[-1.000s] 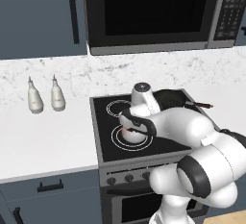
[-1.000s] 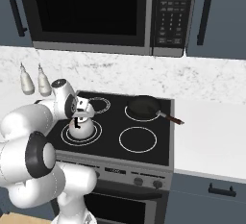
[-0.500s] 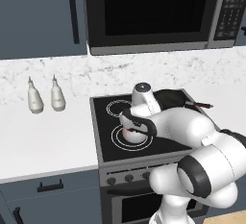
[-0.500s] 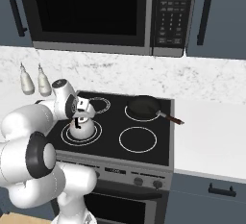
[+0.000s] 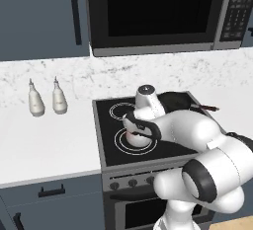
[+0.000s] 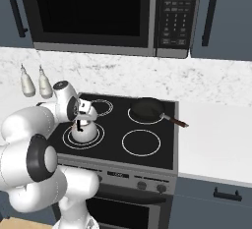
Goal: Pick the kettle from the counter and place it on a stove burner. Then turn the burner on.
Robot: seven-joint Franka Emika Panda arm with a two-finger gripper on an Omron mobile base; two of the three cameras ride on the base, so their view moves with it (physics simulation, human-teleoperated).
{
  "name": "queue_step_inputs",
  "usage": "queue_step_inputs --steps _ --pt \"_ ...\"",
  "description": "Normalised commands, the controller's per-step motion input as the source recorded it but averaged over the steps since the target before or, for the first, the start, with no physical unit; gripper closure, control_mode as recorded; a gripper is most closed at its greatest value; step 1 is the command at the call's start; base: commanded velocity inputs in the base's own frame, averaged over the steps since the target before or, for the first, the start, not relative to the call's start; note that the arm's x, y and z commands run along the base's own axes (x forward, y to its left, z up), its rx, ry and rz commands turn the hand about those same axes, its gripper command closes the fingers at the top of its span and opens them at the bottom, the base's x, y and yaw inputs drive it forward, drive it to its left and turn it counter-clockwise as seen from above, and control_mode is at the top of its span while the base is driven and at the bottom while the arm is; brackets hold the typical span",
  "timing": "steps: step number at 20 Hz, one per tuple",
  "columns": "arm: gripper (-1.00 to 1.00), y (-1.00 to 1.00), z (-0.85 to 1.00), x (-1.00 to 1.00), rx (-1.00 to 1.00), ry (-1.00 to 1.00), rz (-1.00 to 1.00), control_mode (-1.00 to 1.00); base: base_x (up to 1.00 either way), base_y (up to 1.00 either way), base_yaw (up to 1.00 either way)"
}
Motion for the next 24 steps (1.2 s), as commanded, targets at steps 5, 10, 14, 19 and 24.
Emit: queue_step_inputs --steps 5,10,14,19,24 --pt "-1.00 0.09 0.16 0.00 0.00 -0.04 -0.07 -1.00 0.00 0.00 0.00" --pt "-1.00 0.38 0.29 -0.11 0.00 -0.18 -0.04 -1.00 0.00 0.00 0.00" --pt "-1.00 0.23 -0.09 -0.88 -0.04 -0.26 0.01 -1.00 0.00 0.00 0.00" --pt "-1.00 0.03 -0.89 -1.00 -0.04 -0.21 0.07 -1.00 0.00 0.00 0.00" --pt "-1.00 0.66 -1.00 -1.00 -0.17 -0.11 0.09 -1.00 0.00 0.00 0.00"
